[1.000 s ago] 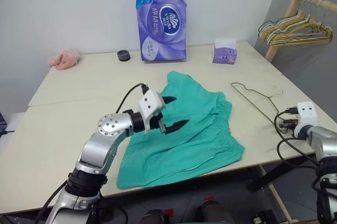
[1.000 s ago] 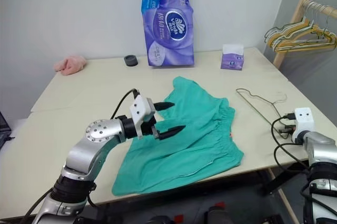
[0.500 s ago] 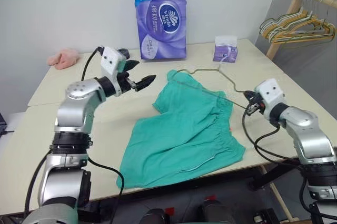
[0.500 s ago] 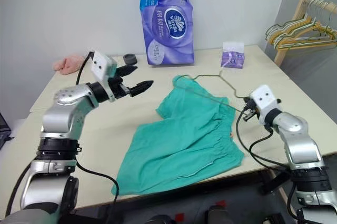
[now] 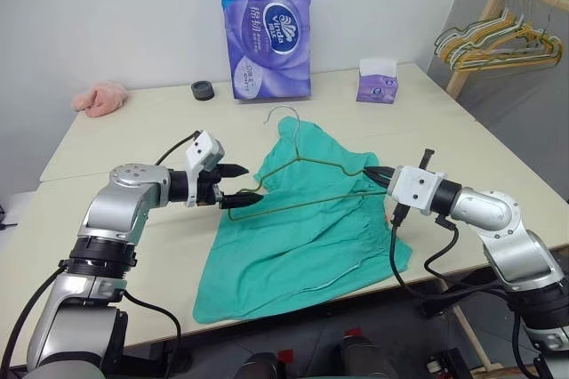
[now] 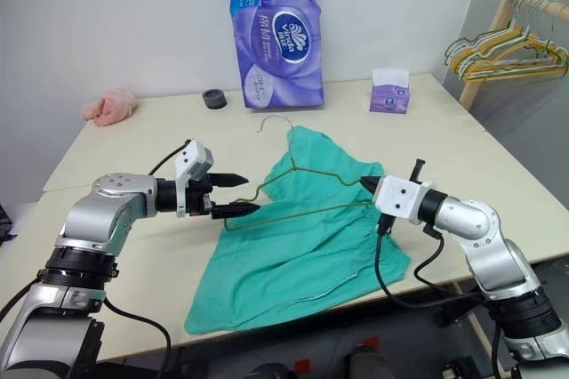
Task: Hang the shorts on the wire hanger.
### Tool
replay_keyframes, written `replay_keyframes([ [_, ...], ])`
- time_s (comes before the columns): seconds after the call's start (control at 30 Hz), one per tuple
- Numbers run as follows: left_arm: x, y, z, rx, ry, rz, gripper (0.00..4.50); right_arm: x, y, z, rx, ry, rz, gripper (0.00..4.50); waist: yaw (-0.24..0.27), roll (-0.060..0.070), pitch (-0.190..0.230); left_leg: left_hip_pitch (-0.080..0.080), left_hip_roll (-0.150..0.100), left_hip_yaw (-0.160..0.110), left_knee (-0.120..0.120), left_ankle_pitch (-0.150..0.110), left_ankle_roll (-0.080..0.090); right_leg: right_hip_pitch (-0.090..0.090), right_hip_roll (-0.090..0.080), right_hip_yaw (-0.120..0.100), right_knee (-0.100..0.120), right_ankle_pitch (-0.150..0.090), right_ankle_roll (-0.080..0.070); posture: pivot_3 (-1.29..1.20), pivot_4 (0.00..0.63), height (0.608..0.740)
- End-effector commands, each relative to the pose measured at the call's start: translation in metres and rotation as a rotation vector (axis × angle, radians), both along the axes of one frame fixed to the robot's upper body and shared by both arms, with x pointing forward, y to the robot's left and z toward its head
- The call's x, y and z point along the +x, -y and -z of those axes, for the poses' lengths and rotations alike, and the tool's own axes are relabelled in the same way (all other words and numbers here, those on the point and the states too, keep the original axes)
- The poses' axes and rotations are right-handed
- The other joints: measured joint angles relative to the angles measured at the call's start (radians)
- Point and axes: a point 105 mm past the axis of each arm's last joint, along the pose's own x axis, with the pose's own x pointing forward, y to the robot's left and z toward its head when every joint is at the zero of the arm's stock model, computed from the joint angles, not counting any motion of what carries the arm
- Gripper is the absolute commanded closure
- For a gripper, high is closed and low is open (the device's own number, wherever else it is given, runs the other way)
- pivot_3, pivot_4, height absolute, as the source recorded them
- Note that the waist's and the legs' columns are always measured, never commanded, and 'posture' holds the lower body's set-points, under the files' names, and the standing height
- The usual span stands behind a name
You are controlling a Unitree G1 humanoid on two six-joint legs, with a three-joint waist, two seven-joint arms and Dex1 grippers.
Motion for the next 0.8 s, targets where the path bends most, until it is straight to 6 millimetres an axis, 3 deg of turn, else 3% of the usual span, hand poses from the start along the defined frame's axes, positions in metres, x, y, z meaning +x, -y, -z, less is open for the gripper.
replay_keyframes([
  [0.03, -0.017, 0.007, -0.001, 0.01, -0.03, 0.098, 0.02, -0.003, -0.008, -0.02, -0.005, 0.08, -0.044, 4.5, 0.001, 0.0, 0.0, 0.0, 0.0, 0.0, 0.0, 0.0, 0.0, 0.0, 0.0, 0.0, 0.0, 0.0, 0.0, -0.17, 0.055, 0.74],
  [0.17, -0.025, 0.008, 0.001, 0.012, -0.057, 0.133, 0.02, -0.003, -0.009, -0.021, -0.006, 0.086, -0.049, 4.5, 0.003, 0.0, 0.0, -0.001, 0.0, 0.0, 0.0, 0.0, 0.001, 0.0, 0.0, 0.0, 0.0, 0.0, 0.0, -0.18, 0.055, 0.74],
  [0.33, -0.02, 0.007, 0.002, 0.006, -0.063, 0.103, 0.02, -0.005, -0.012, -0.024, 0.004, 0.096, -0.06, 4.5, 0.004, 0.0, 0.0, -0.001, 0.0, -0.001, 0.0, -0.001, 0.002, 0.0, 0.0, -0.001, 0.0, 0.0, 0.0, -0.18, 0.056, 0.74],
  [0.47, -0.023, 0.008, 0.007, 0.022, -0.083, 0.115, 0.89, -0.007, -0.015, -0.027, 0.017, 0.103, -0.067, 4.5, 0.003, 0.0, 0.0, -0.001, 0.0, 0.0, 0.0, -0.001, 0.002, 0.0, 0.0, -0.001, 0.0, 0.0, 0.0, -0.18, 0.056, 0.74],
  [0.8, -0.027, 0.009, 0.013, 0.058, -0.072, 0.132, 3.92, -0.009, -0.02, -0.028, 0.022, 0.095, -0.088, 4.5, 0.003, 0.0, 0.0, -0.001, 0.0, 0.0, 0.0, -0.001, 0.002, 0.0, 0.0, 0.0, 0.0, 0.0, 0.0, -0.18, 0.056, 0.74],
])
